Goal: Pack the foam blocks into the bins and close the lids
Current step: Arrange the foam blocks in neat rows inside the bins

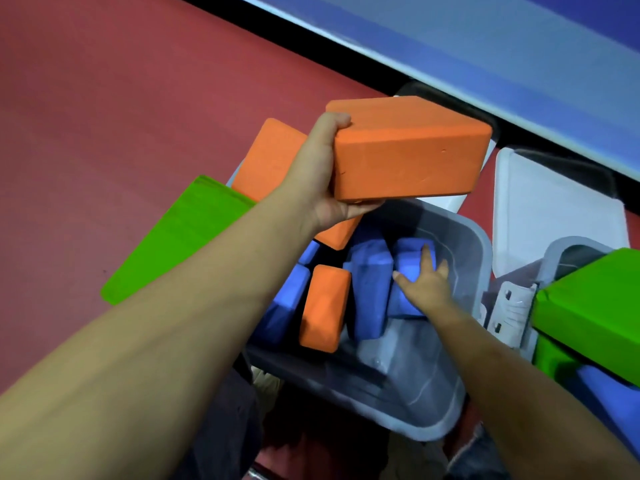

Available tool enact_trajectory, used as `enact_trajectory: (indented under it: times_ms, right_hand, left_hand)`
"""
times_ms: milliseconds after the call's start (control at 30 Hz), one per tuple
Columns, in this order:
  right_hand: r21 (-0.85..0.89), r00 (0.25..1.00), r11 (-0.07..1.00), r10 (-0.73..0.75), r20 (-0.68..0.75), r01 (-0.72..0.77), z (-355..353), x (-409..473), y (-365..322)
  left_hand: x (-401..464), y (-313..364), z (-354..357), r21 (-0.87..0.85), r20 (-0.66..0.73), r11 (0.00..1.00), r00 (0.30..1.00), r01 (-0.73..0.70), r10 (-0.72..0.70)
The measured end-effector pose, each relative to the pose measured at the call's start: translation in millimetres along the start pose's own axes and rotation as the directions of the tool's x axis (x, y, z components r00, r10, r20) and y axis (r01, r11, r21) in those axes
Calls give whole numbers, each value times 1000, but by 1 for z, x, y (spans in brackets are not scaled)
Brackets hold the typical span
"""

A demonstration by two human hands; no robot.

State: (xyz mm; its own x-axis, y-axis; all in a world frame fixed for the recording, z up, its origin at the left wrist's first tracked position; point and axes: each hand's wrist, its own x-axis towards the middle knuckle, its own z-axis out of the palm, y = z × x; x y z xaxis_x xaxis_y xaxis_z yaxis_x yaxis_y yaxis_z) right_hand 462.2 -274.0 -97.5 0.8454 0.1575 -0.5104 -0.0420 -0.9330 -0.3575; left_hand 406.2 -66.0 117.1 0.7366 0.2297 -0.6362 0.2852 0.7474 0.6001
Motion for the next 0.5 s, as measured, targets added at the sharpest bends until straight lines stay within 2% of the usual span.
enact_trajectory:
  times_ms: [67,133,200,300,367,433,500]
  right_hand:
    - [-61,989,996,-71,-131,64,-2,-7,0]
    - [-99,938,968,-249,-241,231,-5,-14,-7]
    - [-105,909,929,-369,-193,355,-4,-21,-19]
    - [-153,901,890,-434,-1,429,6,-28,-34]
    - [-171,908,891,-408,101,419,14,-29,-41]
    - [-168,926,911,-364,96,375,21,-30,-46]
    - [-247,950,918,-295,97,310,27,-35,-48]
  left_hand:
    - [-2,-1,1,-4,11,1000,1000,3,-3]
    - [-3,-1,2,-7,19,1000,1000,-1,1]
    - [-5,1,2,-13,15,1000,1000,-1,1]
    - [-8,3,3,3,-2,1000,1000,1,-1]
    - [-11,3,4,22,-18,1000,1000,5,-5]
    - [-11,3,3,56,-34,998,999,9,-7]
    - [-11,2,3,96,-44,995,999,15,-11]
